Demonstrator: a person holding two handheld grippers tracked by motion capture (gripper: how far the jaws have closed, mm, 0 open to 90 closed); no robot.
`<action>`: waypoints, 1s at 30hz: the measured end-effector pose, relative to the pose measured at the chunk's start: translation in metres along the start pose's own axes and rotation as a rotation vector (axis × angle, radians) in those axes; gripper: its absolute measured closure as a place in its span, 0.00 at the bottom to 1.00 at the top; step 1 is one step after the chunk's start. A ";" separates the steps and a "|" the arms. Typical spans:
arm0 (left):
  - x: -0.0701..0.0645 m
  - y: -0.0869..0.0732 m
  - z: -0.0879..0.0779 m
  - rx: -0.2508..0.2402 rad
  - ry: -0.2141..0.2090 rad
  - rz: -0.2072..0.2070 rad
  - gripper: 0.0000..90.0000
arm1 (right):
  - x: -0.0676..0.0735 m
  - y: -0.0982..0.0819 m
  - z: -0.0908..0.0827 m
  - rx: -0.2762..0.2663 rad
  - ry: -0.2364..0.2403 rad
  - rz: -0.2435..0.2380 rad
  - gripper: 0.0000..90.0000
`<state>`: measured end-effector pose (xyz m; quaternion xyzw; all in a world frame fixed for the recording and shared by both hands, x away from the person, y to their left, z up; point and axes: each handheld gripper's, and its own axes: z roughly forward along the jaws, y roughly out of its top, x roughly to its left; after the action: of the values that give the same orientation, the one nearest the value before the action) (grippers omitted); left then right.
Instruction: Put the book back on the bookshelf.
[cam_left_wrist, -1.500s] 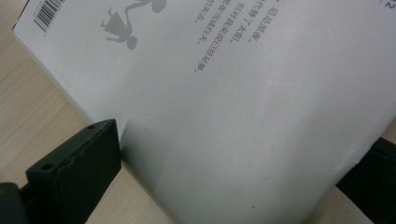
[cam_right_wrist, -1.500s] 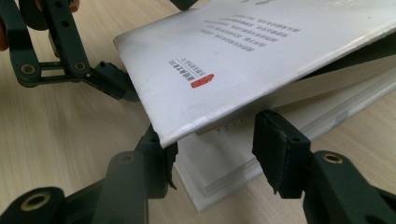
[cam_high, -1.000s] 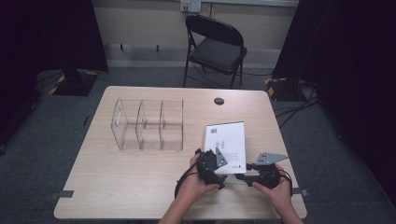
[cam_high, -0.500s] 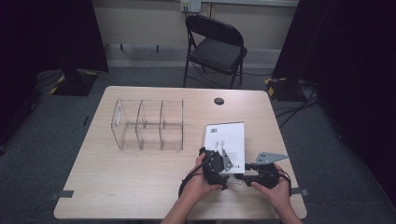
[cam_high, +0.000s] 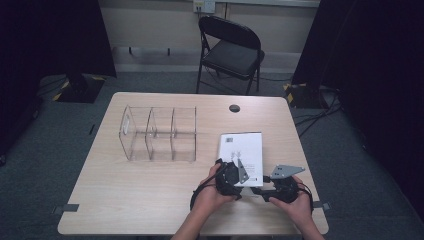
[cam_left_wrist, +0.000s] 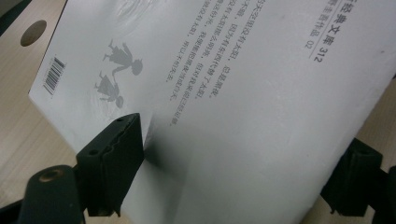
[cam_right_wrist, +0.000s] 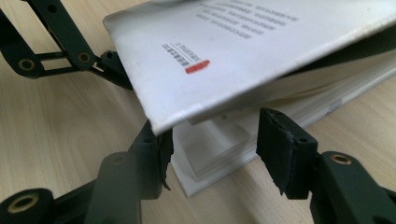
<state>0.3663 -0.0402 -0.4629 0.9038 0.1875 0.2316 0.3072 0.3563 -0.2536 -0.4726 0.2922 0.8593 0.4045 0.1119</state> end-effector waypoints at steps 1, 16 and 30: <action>0.000 0.000 -0.001 0.008 -0.003 0.003 0.19 | -0.001 -0.001 0.000 0.007 -0.002 0.004 0.51; -0.001 0.000 0.000 -0.002 -0.001 0.012 0.18 | -0.003 -0.002 0.002 -0.017 -0.075 0.013 0.59; 0.000 0.003 0.012 -0.026 0.016 0.015 0.03 | -0.002 0.001 -0.002 -0.064 -0.046 0.042 0.59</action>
<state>0.3732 -0.0480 -0.4688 0.8993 0.1803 0.2433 0.3156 0.3573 -0.2559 -0.4707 0.3154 0.8369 0.4274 0.1323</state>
